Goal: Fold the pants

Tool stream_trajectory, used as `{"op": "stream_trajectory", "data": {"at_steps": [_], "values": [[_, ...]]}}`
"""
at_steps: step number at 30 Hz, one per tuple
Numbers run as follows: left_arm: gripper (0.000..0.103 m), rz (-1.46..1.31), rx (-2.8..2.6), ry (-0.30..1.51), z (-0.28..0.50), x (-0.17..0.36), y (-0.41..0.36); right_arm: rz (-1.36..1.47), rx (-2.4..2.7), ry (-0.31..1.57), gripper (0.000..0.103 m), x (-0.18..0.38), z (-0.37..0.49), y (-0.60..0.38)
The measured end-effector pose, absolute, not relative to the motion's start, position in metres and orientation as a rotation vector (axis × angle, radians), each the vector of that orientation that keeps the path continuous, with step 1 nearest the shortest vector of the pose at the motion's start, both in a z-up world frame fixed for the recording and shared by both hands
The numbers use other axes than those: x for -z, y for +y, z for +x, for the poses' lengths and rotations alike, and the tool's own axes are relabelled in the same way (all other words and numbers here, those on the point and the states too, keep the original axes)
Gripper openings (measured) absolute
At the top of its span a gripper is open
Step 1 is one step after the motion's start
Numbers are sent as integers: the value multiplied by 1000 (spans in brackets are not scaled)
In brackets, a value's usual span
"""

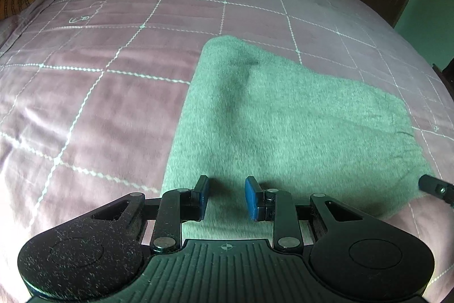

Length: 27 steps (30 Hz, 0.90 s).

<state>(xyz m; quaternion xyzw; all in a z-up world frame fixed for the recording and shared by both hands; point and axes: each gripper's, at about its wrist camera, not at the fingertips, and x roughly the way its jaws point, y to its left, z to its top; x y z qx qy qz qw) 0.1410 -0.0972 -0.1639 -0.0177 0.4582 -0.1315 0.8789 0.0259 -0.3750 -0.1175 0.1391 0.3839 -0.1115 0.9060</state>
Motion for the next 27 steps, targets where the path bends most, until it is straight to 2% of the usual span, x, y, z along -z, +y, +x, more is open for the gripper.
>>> {"op": "stream_trajectory", "data": {"at_steps": [3, 5, 6, 13, 25, 26, 27], "values": [[29, -42, 273, 961, 149, 165, -97, 291, 230, 777, 70, 115, 32, -380], [29, -42, 274, 961, 152, 166, -96, 331, 227, 795, 80, 120, 39, -389], [29, -44, 277, 961, 153, 166, -96, 350, 224, 799, 81, 122, 41, -392], [29, -57, 278, 960, 158, 165, -92, 427, 177, 821, 83, 129, 55, -403], [29, -40, 274, 975, 172, 175, -82, 373, 146, 877, 86, 138, 71, -392], [31, -38, 274, 976, 173, 176, -83, 380, 144, 882, 87, 139, 71, -392], [39, -39, 276, 977, 174, 176, -84, 387, 144, 885, 87, 139, 71, -393]]}}
